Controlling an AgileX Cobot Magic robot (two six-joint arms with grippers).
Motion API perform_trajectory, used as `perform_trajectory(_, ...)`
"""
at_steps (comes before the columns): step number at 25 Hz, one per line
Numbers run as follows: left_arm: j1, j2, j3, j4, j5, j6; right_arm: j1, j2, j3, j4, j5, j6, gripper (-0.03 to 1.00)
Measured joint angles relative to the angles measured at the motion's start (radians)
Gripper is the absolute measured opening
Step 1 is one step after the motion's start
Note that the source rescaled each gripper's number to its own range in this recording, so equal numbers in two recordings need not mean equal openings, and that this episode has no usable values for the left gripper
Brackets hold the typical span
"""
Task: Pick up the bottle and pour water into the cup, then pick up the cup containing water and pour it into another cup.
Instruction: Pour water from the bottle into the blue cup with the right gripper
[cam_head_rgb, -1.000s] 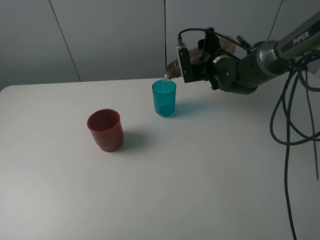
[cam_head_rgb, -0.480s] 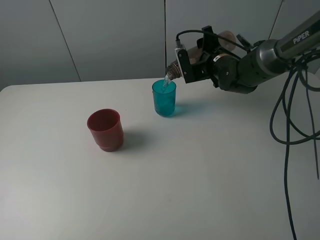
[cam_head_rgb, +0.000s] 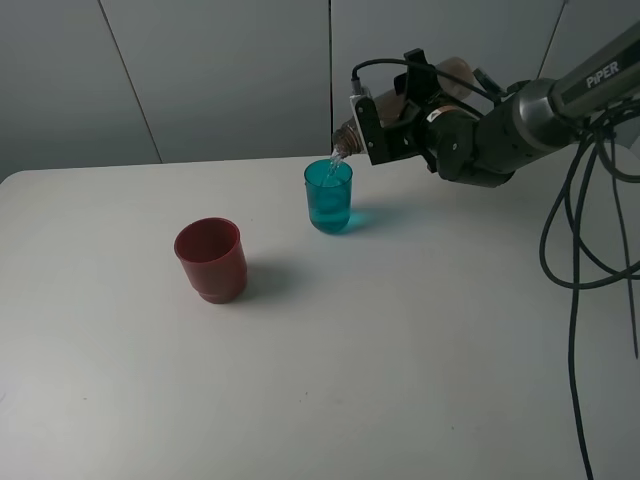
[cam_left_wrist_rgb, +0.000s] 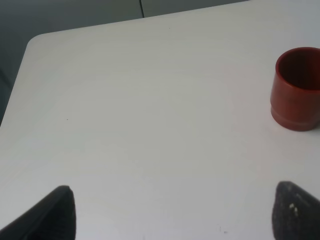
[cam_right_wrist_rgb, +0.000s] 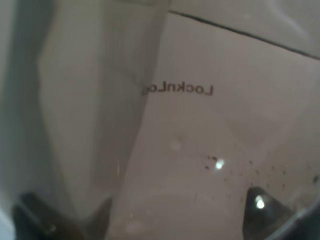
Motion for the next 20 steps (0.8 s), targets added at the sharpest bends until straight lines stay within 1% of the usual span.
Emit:
perform_trajectory(9,0.000,0.000,0.000,0.000,0.000,0.000,0.000,0.000,0.000,-0.012,-0.001,0.000,0.05)
perform_trajectory(20,0.000,0.000,0.000,0.000,0.000,0.000,0.000,0.000,0.000,-0.146,-0.009,0.000,0.05)
